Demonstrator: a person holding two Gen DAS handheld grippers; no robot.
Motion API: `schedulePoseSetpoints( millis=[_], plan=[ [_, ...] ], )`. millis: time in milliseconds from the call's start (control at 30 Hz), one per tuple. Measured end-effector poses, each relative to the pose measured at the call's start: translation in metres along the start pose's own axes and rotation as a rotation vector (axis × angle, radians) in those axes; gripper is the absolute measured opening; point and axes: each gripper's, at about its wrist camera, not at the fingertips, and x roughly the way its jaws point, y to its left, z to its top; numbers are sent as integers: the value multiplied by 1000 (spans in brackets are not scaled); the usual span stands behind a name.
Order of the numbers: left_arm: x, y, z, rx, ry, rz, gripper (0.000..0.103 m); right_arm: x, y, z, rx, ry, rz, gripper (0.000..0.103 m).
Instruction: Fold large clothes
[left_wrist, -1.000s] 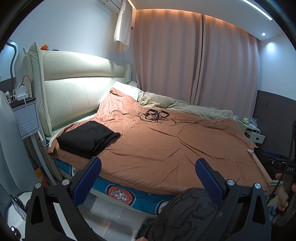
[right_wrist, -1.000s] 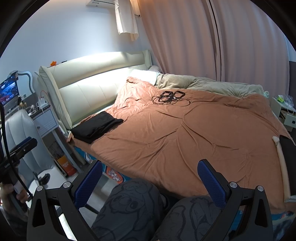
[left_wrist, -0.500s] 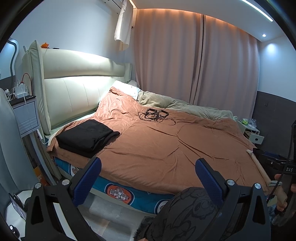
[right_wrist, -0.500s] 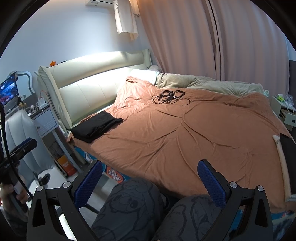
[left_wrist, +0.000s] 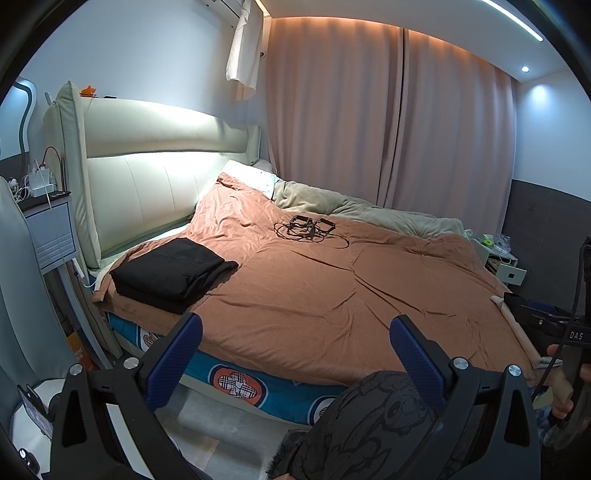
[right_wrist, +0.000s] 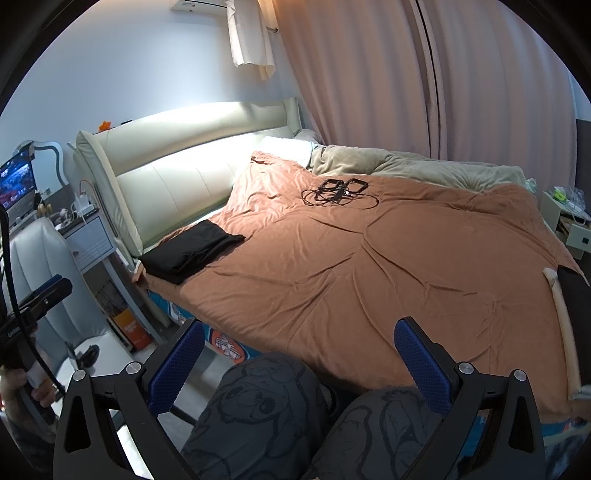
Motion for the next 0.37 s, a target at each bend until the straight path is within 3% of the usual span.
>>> schedulePoseSetpoints(
  millis=[367],
  plan=[
    [4, -4, -4, 26, 0, 10, 103, 5, -2, -4, 12, 16, -5, 103]
  ],
)
